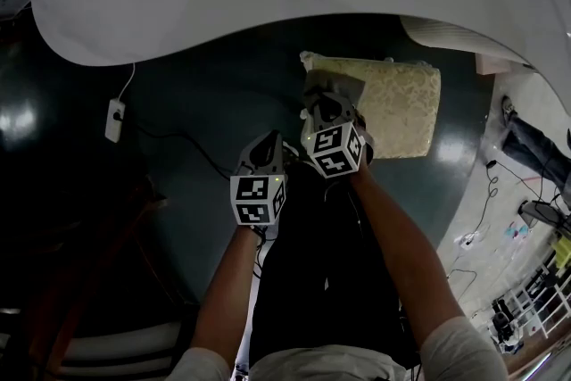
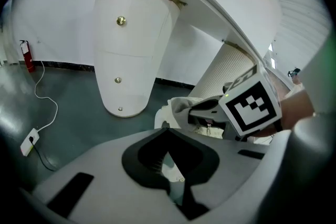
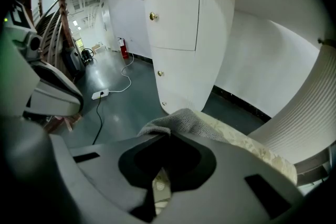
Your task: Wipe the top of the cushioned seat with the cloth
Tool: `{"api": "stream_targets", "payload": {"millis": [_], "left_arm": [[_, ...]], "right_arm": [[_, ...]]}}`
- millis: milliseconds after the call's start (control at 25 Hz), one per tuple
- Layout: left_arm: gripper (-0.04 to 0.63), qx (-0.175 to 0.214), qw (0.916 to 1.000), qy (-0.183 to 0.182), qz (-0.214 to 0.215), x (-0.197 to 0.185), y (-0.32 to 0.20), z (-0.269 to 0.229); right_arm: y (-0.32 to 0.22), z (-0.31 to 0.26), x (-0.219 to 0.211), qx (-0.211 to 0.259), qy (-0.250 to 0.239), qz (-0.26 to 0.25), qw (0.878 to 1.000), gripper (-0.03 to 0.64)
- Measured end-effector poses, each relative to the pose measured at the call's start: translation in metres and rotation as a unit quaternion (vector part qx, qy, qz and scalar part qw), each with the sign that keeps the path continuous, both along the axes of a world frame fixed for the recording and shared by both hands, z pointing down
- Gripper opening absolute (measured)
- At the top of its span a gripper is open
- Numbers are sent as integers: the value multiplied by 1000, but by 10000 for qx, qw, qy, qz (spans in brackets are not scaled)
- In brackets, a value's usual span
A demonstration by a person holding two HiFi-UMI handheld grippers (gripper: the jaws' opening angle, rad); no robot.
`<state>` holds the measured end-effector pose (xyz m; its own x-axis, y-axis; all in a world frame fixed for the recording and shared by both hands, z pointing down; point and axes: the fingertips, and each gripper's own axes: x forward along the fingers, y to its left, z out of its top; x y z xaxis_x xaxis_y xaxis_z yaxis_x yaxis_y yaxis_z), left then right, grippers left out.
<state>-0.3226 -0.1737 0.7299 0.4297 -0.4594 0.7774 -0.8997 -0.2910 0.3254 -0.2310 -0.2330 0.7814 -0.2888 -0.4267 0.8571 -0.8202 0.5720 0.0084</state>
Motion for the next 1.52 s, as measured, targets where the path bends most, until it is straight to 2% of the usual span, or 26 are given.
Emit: {"api": "stream_targets", "payload": {"millis": [200,520,1080,1520], "left_arm": [[12,-26,9999,-95,19,-2,4,5],[12,-187,9997,-168,-44,-4,17,21],[12,-254,9992,-186,237,5,24,31],[12,-315,9982,-183,482,31,33,40]], "right_arm": [[19,1,-5,-39,-86,-51,9999,14],[43,1,-5,-200,-345,220,9990,14],[73,1,0,-276,-588,682,9956,14],[85,-1,12,-203,-797,646,9945,14]]}}
